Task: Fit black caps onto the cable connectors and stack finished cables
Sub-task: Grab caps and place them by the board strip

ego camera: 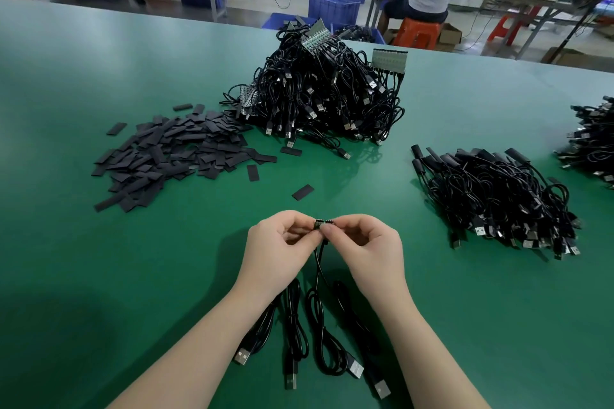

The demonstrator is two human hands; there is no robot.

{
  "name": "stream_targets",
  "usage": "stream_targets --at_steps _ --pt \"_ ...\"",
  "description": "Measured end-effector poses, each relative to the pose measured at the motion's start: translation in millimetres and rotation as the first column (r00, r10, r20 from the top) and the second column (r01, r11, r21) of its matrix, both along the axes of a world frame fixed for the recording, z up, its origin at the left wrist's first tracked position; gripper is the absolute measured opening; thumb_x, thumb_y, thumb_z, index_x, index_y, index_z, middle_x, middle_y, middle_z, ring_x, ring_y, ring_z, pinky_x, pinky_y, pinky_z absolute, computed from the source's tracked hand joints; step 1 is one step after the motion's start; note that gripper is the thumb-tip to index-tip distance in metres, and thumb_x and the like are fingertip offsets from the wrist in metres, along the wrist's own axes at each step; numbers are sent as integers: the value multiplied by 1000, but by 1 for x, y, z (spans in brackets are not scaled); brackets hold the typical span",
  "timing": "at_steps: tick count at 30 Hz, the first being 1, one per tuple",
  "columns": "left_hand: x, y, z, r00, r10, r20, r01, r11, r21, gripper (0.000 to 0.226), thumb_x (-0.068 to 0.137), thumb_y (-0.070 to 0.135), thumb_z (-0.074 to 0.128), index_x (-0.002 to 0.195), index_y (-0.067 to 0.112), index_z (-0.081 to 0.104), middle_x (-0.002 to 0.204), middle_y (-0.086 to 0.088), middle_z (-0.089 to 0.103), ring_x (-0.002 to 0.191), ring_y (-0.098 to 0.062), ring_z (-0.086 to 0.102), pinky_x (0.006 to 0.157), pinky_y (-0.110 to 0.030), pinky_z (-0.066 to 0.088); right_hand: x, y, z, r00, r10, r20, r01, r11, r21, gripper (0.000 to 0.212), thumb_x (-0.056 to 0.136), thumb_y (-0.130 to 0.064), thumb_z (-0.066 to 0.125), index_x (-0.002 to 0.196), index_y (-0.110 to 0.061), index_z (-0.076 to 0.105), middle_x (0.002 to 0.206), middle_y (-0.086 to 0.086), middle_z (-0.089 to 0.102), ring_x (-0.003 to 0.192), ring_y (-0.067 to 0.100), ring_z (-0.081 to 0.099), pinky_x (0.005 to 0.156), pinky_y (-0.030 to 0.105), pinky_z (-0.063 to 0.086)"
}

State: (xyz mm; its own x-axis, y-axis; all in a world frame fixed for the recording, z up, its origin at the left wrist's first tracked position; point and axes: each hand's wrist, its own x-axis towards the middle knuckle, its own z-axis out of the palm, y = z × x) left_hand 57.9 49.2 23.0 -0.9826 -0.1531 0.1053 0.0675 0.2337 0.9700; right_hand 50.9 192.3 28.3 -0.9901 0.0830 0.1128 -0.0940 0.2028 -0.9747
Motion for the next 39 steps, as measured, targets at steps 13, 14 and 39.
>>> stream_targets --at_steps 13,14,39 --pt "0 2 -1 1000 1 3 -1 1000 -28 19 80 10 78 72 23 68 73 9 72 70 -4 68 67 -14 52 1 -5 -3 998 -15 -60 18 999 49 20 82 -14 79 69 -22 66 67 -14 69 57 -3 57 56 10 42" --pt "0 2 0 1000 2 8 -2 1000 -25 19 79 9 78 71 23 68 72 8 72 70 -5 68 67 -15 53 2 -5 -4 998 -18 -62 22 998 54 20 82 -15 79 69 -22 66 67 -15 69 57 -3 57 56 10 42" --pt "-3 -10 3 974 -217 58 205 966 160 12 87 18 73 93 29 75 91 10 75 87 -5 70 77 -14 51 -2 5 1 988 147 51 -133 968 -211 17 86 -10 74 78 -25 78 83 0 76 74 5 69 66 15 51"
